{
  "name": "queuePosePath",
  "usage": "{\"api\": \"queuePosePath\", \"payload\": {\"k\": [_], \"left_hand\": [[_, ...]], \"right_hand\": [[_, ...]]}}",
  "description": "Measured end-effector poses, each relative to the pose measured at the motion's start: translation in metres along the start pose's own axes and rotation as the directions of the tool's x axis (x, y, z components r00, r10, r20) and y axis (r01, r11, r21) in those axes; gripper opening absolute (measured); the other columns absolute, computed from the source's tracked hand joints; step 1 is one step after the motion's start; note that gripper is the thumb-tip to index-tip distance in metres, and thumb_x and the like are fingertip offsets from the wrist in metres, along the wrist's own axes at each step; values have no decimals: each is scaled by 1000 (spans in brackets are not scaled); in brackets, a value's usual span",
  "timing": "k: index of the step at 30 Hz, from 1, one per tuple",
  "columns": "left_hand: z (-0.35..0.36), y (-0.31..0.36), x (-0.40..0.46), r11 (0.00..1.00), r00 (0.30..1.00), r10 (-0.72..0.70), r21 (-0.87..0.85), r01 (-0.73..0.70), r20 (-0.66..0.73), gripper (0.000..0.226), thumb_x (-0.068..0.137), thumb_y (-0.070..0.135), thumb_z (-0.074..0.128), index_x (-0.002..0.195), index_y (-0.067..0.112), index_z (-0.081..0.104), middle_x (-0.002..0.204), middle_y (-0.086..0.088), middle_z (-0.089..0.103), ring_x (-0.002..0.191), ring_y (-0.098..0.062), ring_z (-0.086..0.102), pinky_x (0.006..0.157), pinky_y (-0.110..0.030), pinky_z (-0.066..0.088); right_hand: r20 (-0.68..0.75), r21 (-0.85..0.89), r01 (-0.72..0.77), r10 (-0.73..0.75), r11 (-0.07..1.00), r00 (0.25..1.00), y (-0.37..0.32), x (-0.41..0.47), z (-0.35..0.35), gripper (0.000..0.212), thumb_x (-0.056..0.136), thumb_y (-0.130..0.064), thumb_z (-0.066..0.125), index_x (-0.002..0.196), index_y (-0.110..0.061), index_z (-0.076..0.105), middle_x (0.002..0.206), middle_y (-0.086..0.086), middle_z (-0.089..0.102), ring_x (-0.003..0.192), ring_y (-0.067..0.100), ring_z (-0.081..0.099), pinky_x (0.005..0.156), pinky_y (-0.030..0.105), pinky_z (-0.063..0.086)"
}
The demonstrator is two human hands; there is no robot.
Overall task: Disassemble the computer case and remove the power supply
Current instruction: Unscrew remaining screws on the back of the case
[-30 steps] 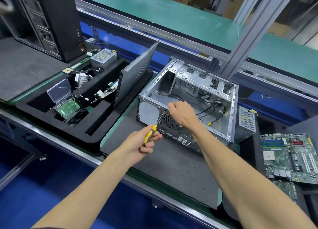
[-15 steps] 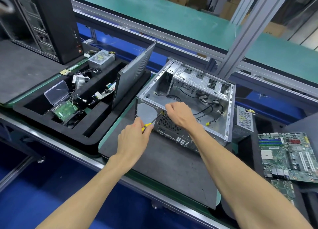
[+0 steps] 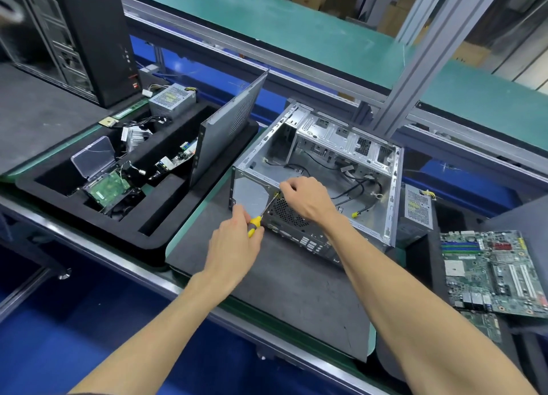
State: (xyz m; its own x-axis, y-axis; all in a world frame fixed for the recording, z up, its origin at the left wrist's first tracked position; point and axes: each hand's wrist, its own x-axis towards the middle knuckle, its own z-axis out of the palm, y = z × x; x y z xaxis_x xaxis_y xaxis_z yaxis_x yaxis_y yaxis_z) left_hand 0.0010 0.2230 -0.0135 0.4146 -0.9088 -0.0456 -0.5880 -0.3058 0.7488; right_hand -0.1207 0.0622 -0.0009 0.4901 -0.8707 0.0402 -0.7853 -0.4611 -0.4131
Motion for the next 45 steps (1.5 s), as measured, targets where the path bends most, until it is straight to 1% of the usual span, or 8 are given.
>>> {"api": "queuePosePath", "payload": {"k": [8, 13, 21, 27, 30, 35, 39, 45], "left_hand": [[-12, -6, 19, 979, 981, -102, -159, 128, 162, 40, 101, 47, 48, 81, 18, 67, 63, 4, 71, 54, -15, 55, 49, -27, 43], [-8, -4, 24, 361, 733, -233, -643, 675, 639, 36, 102, 39, 52, 93, 6, 61, 56, 3, 37, 37, -7, 22, 30, -16, 12], [-7, -2, 10, 997, 998, -38, -63, 34, -57, 26, 90, 34, 69, 87, 19, 48, 78, 3, 63, 75, -27, 60, 64, -38, 46], [-16, 5, 11, 807, 979, 177, 584, -87, -100, 41, 102, 54, 40, 85, 18, 50, 79, -1, 67, 79, -33, 66, 59, -32, 37], [-15, 2, 21, 994, 988, -93, -44, 100, 125, 48, 103, 48, 43, 80, 11, 64, 58, 5, 61, 58, -20, 60, 54, -28, 44], [-12, 1, 23, 524, 815, -240, -636, 566, 528, 35, 99, 39, 58, 75, 17, 44, 58, 2, 24, 39, -9, 17, 34, -16, 11], [-9, 0, 11, 977, 994, -95, -188, 104, 60, 36, 90, 35, 70, 84, 17, 39, 72, 5, 55, 63, -22, 52, 51, -32, 33], [-18, 8, 12, 875, 972, 195, 471, -112, -131, 35, 95, 45, 60, 90, 17, 40, 83, -4, 67, 79, -35, 63, 61, -35, 35]], "right_hand": [[18, -65, 17, -15, 998, 1000, 3, 1, 2, 54, 84, -51, 33, 81, -9, 67, 76, 10, 70, 72, 28, 60, 61, 30, 41], [5, -71, 17, -17, 997, 1000, 2, 0, 1, 46, 88, -48, 38, 68, -8, 51, 62, 7, 58, 61, 27, 49, 54, 30, 32], [3, -60, 9, -9, 998, 1000, 0, -1, 0, 43, 88, -50, 38, 64, -15, 49, 58, 6, 55, 56, 22, 45, 53, 27, 28], [-20, -84, -4, 2, 996, 1000, 0, 1, 4, 61, 83, -53, 32, 82, -1, 64, 71, 15, 66, 67, 32, 55, 60, 30, 42], [-25, -86, 0, -3, 996, 1000, 0, 1, 4, 61, 83, -54, 32, 83, -3, 65, 72, 14, 67, 72, 32, 61, 62, 30, 43], [-20, -86, 1, -3, 996, 1000, 0, 0, 3, 59, 82, -54, 31, 80, -6, 64, 70, 11, 65, 69, 30, 57, 56, 29, 37], [-8, -64, -4, 4, 998, 1000, 0, 0, 2, 56, 81, -55, 31, 79, -10, 65, 68, 9, 65, 68, 27, 57, 60, 30, 40], [-16, -72, 1, -2, 997, 1000, 0, -1, 2, 47, 83, -51, 32, 65, -12, 51, 59, 6, 54, 58, 23, 46, 57, 30, 38]]}}
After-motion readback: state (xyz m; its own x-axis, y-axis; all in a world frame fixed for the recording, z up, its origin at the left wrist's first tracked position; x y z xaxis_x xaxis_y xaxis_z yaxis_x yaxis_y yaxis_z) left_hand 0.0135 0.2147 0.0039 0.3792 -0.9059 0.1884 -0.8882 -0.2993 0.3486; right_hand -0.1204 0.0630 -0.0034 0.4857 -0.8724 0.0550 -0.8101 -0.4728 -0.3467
